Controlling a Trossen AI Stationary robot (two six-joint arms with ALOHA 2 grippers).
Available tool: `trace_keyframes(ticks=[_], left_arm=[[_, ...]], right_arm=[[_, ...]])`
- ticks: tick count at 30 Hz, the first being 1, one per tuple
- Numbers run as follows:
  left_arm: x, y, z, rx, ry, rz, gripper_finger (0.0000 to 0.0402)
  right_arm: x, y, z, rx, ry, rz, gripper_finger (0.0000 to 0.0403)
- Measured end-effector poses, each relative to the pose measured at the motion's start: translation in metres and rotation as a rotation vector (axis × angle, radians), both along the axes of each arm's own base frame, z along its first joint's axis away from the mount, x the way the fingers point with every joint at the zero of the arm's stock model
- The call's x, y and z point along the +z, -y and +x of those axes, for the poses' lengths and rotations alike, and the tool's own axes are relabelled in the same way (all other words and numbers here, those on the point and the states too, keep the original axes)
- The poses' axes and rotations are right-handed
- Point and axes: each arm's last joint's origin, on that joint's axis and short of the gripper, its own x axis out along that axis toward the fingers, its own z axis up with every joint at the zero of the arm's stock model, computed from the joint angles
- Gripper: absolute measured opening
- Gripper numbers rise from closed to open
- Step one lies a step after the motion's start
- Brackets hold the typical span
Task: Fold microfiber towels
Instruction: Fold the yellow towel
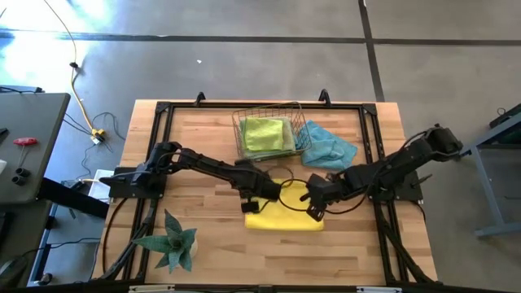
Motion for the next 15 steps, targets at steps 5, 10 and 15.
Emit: trace_keyframes(ticks=[5,10,15], left_arm=[[0.0,0.034,0.011,-0.215,0.105,-0.143,0.0097],[-0.02,0.06,0.012,-0.337,0.188,-0.204,0.0097],[-0.046,0.063,0.003,-0.267,0.227,-0.183,0.0097]], right_arm=[[-0.001,-0.016,-0.008,-0.098,-0.026,0.065,0.0126],[-0.003,-0.037,-0.025,-0.152,-0.096,0.093,0.0129],[-0.004,-0.056,-0.043,-0.24,-0.096,0.054,0.014]])
